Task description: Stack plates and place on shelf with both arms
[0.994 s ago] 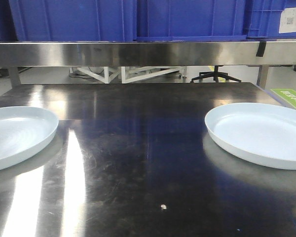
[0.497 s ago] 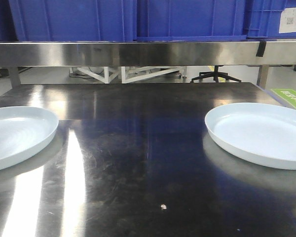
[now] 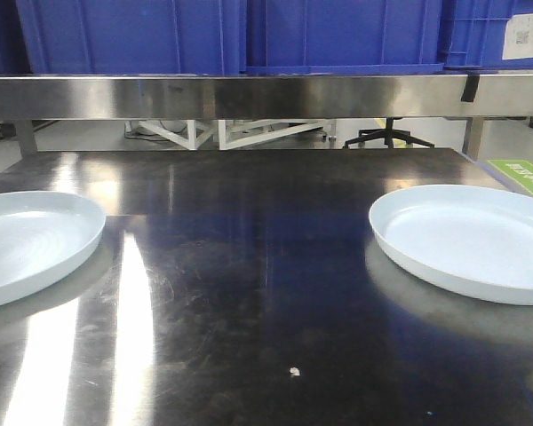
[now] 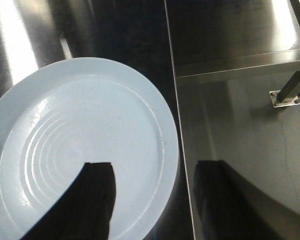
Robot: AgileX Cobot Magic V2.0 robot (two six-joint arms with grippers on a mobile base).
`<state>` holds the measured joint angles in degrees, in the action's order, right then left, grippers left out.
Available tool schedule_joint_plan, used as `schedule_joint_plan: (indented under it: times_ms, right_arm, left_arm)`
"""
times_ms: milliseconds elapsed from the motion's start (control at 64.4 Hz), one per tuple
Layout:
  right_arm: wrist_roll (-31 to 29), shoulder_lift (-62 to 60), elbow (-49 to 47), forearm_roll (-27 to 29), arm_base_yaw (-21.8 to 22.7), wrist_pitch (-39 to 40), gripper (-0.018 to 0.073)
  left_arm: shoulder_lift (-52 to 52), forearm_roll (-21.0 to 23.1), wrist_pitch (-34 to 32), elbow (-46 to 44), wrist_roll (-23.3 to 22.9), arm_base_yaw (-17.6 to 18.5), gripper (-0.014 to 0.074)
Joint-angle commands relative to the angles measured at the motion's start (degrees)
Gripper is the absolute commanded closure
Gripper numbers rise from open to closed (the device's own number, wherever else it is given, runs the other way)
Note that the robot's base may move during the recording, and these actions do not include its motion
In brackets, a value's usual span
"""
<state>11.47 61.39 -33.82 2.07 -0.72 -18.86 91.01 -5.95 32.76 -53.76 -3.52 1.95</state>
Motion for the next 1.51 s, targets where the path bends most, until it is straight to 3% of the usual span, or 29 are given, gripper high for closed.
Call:
schedule_joint_plan:
  times_ms: [0, 652, 715, 854, 916, 1491]
  right_arm:
    - [-0.33, -0.64, -2.00, -0.49, 0.13, 3.04, 0.0095]
    - [-0.33, -0.64, -2.00, -0.49, 0.13, 2.80, 0.0095]
    - [-0.33, -0.64, -2.00, -0.49, 0.13, 2.80, 0.0095]
    - [-0.33, -0.64, -2.00, -0.49, 0.13, 2.80, 0.0095]
    - [-0.33, -0.64, -2.00, -0.49, 0.13, 2.80, 0.0095]
    - [-0.33, -0.64, -2.00, -0.49, 0.13, 2.80, 0.0095]
  left_arm:
    - [-1.81, -0.42, -2.44, -1.73, -0.08, -0.01, 0.0129]
    - [1.85, -1.40, -1.59, -1.73, -0.18, -0.01, 0.0143]
    - [1.85, -1.40, -1.59, -1.73, -0.18, -0.01, 0.0197]
    - [1.85, -1.29, -1.36, -1.84, -0.75, -0.01, 0.0534]
    - [1.61, -0.98, -1.03, -1.96, -0.75, -0.01, 0.0486]
    - [-8.30, 10.36, 4.84, -10.53, -0.75, 0.26, 0.0505]
